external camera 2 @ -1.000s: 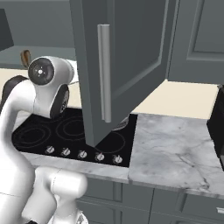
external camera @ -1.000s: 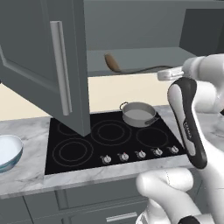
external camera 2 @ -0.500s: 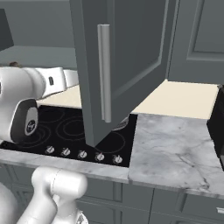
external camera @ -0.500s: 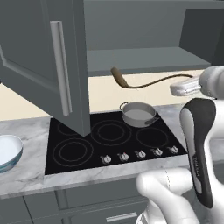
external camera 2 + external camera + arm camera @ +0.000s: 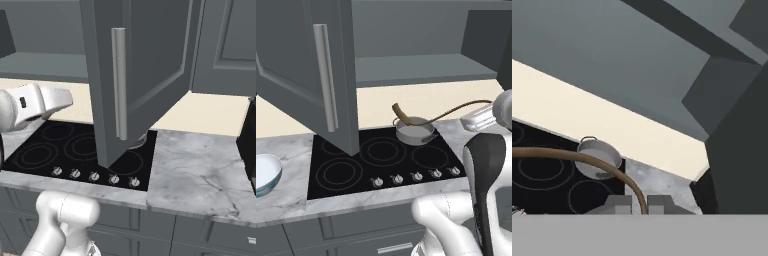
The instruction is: Open the cabinet and move the ladle to the pot. Then close the cabinet.
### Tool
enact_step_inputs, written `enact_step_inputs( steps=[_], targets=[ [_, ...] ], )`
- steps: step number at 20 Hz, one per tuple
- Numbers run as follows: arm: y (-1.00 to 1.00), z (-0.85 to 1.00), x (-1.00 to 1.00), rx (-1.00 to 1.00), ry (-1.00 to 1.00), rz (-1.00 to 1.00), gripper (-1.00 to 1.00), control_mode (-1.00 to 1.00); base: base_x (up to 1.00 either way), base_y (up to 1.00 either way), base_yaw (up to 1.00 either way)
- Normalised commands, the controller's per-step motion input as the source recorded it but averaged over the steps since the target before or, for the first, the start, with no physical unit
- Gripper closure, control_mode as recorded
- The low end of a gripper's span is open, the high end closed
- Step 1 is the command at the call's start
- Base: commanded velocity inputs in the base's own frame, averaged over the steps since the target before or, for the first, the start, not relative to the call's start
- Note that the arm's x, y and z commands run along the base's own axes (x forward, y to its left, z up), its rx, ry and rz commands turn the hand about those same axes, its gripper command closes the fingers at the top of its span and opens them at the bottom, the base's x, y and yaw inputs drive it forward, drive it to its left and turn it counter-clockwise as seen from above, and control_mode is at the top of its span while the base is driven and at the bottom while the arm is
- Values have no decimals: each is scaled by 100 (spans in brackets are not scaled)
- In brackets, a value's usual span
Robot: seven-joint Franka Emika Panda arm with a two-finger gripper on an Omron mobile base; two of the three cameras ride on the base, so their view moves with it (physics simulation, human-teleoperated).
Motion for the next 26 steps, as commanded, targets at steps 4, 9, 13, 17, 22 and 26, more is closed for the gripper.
enact_step_inputs(
  steps=[4, 9, 13, 17, 22, 26],
  targets=[
    [5, -4, 0, -14, 11, -10, 100, -100, 0, 0, 0],
    [1, -8, 0, -11, 13, -10, 100, -100, 0, 0, 0],
    [0, -24, 4, -8, 6, -10, 100, -100, 0, 0, 0],
    [0, -43, 13, -1, 0, -9, 100, -100, 0, 0, 0],
    [0, -35, 44, 0, 0, -3, 100, -100, 0, 0, 0],
    [0, -26, 64, 0, 3, -3, 100, -100, 0, 0, 0]
  ],
)
